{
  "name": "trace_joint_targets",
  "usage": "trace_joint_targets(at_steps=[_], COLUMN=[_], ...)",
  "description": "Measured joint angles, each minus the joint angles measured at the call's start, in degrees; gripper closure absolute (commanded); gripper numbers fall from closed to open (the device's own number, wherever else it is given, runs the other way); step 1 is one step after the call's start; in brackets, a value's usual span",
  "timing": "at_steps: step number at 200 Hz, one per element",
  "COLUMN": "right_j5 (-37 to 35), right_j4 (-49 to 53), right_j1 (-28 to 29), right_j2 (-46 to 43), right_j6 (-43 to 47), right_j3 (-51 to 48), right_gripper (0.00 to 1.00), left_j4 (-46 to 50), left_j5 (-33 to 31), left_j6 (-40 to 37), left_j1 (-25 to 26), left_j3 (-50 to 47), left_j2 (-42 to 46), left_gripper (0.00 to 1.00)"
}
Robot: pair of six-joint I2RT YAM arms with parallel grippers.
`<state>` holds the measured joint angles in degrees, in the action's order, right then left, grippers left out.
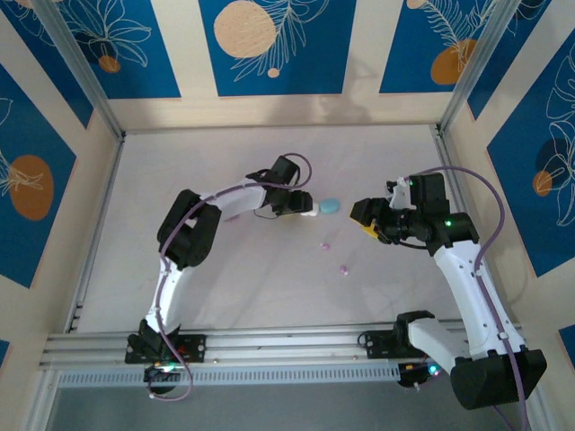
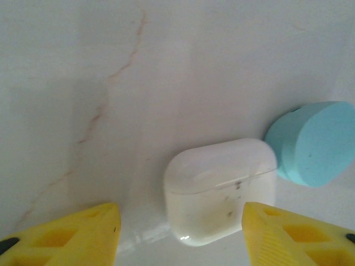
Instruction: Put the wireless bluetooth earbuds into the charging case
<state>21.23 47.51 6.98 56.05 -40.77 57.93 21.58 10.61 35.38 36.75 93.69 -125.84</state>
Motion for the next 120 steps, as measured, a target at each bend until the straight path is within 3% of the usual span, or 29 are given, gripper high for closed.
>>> trace_joint_targets(at_steps=[50,92,109,120], right_j5=[0.24,1.75,1.84,1.99], right_j4=[-0.85,-2.36,-2.89,-3.28], right_j1=[-0.07,-0.09,0.02,0.28], right_j2=[0.28,2.69,3.74,4.31], right_j6=[0.00,0.00,-0.04,-0.17], right_j3=[-0.09,-0.35,-0.35,-0.35], right_gripper=[0.41,0.40,0.40,0.40], left_j4=[4.83,6.86,8.09,8.90], left_j5=[-7.39,-11.45,-13.35,-14.27], left_j6=[-8.41,-14.05,-15.08,-15.61], left_j1=[-1.46,-9.35,-12.59,-14.29], left_j3=[-4.00,-12.50,-15.10,-16.65], left_j2=[10.71,20.57,21.44,21.46], left_gripper=[0.36,0.31,0.15,0.13])
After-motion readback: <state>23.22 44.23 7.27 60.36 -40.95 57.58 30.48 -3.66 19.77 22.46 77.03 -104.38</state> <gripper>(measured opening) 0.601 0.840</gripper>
